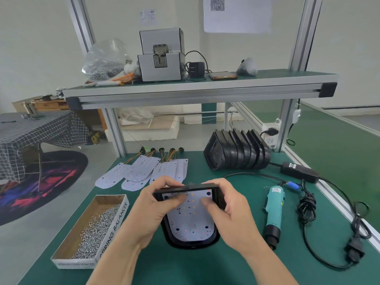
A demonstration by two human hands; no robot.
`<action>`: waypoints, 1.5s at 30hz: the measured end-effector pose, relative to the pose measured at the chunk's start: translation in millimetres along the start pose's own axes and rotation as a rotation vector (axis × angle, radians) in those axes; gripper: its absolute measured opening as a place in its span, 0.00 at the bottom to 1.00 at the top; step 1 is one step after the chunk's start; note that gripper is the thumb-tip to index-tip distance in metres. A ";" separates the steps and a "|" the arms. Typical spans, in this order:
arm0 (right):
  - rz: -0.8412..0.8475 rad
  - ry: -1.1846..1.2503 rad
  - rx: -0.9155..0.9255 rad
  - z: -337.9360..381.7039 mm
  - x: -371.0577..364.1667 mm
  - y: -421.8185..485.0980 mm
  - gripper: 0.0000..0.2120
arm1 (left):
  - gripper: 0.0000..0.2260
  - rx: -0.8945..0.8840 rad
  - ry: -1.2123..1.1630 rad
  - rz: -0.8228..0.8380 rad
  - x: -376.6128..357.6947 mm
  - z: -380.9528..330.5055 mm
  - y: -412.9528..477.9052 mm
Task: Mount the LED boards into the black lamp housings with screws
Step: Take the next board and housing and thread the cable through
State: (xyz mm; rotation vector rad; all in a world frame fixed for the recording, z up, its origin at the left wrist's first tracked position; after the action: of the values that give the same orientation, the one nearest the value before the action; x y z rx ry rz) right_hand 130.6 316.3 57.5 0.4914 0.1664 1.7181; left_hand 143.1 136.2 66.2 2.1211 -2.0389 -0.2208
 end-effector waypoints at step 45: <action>0.346 -0.530 0.115 41.8 -5.9 49.0 0.11 | 0.33 -0.170 0.872 0.476 -35.5 -45.3 11.8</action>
State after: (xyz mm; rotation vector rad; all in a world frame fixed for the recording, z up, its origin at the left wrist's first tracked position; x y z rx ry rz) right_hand 104.4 293.6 112.0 1.0912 -0.2153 1.8520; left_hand 140.9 172.8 112.1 1.2217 -1.7827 0.4938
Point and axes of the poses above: each hand's wrist, its own y-axis towards the middle knuckle, its own x-axis out of the back of the hand, z = x × y, the point moved 6 cm from there along y, towards the middle knuckle, and after that the axes turned 5 degrees about -x, right-handed, at the moved point
